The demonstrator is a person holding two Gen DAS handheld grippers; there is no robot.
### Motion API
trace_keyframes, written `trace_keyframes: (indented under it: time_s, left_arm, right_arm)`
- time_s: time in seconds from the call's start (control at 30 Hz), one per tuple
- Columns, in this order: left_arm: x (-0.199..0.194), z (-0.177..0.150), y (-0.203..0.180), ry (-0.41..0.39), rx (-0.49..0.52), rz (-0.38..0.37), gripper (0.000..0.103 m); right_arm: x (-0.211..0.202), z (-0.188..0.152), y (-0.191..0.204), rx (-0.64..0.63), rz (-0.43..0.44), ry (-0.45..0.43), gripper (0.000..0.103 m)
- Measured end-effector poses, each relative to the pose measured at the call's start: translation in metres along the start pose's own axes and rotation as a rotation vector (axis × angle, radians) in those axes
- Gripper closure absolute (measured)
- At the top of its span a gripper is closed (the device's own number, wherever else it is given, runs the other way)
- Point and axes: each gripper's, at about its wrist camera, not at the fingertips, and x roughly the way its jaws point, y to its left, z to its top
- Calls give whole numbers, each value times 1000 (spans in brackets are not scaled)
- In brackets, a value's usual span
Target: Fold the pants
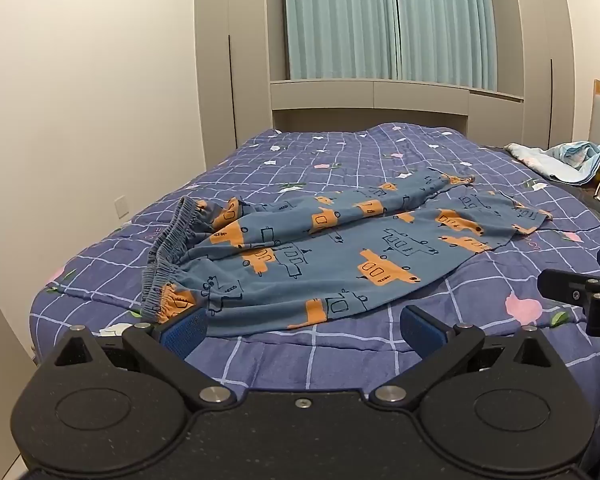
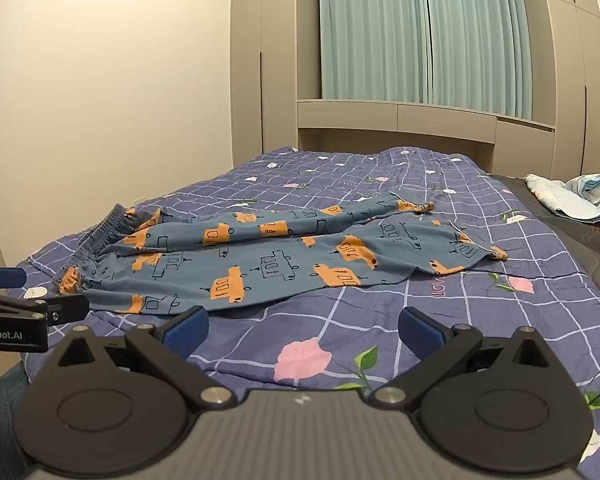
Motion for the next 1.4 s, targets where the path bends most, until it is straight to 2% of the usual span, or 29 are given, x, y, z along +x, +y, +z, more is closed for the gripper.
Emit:
trace_keyframes:
  time_s: [1.4]
  left_arm:
    - [2,-1,1,9,3,-1,1]
  right_arm:
    - [-1,-1,-2,3,4,3,0]
